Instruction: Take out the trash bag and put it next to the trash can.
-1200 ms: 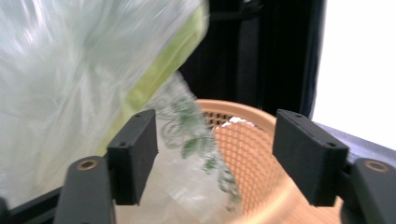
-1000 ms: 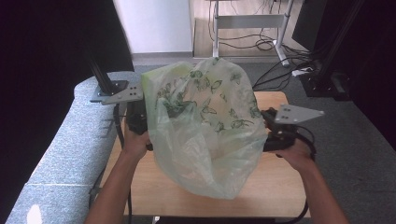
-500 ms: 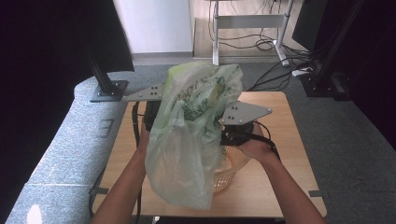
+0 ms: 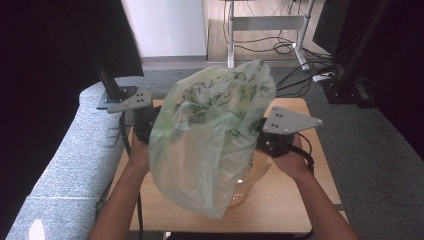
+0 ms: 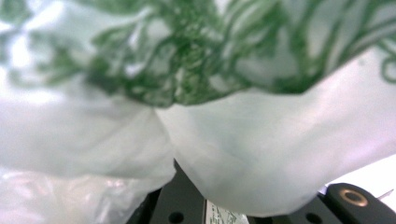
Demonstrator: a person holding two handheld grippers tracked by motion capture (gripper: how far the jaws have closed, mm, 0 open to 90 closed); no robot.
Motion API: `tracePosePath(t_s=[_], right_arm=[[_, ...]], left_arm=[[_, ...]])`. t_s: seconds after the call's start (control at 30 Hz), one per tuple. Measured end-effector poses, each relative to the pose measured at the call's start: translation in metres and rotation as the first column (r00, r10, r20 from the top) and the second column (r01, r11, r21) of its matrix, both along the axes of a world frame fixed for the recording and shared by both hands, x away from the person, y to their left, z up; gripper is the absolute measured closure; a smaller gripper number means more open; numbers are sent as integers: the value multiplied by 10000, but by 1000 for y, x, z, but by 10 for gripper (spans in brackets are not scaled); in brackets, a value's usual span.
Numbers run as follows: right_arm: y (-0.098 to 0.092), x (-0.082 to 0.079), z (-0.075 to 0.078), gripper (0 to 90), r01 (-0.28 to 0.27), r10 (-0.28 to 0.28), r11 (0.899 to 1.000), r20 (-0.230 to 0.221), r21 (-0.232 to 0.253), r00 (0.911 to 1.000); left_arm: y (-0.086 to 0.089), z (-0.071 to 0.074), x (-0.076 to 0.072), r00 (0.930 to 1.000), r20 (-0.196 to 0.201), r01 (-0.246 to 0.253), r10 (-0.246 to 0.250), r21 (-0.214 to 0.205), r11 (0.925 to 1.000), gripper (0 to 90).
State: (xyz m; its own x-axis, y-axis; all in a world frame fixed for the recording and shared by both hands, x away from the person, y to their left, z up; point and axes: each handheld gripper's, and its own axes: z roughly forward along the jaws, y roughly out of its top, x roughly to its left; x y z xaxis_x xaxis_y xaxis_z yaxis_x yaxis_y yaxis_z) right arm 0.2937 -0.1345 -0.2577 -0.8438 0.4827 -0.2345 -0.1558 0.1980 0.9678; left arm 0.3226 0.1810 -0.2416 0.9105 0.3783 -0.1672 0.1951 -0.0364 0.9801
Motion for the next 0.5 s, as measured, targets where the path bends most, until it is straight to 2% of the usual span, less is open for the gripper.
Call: tracePosePath(t_s=[0.17, 0.37, 0.5], right_arm=[[-27, -9, 10, 881, 238, -246, 9978, 124, 613, 9996], [-74, -24, 31, 882, 818, -854, 9909, 295, 1066, 9959], [-107, -39, 43, 882, 1243, -1311, 9849, 502, 1203, 9901]], left_arm=[[18, -9, 5, 9969, -241, -748, 748, -4, 9972, 473], [29, -20, 4, 9931, -232, -1139, 1151, 485, 9923, 472], [35, -25, 3, 9917, -230, -1248, 1267, 707, 9897, 466]])
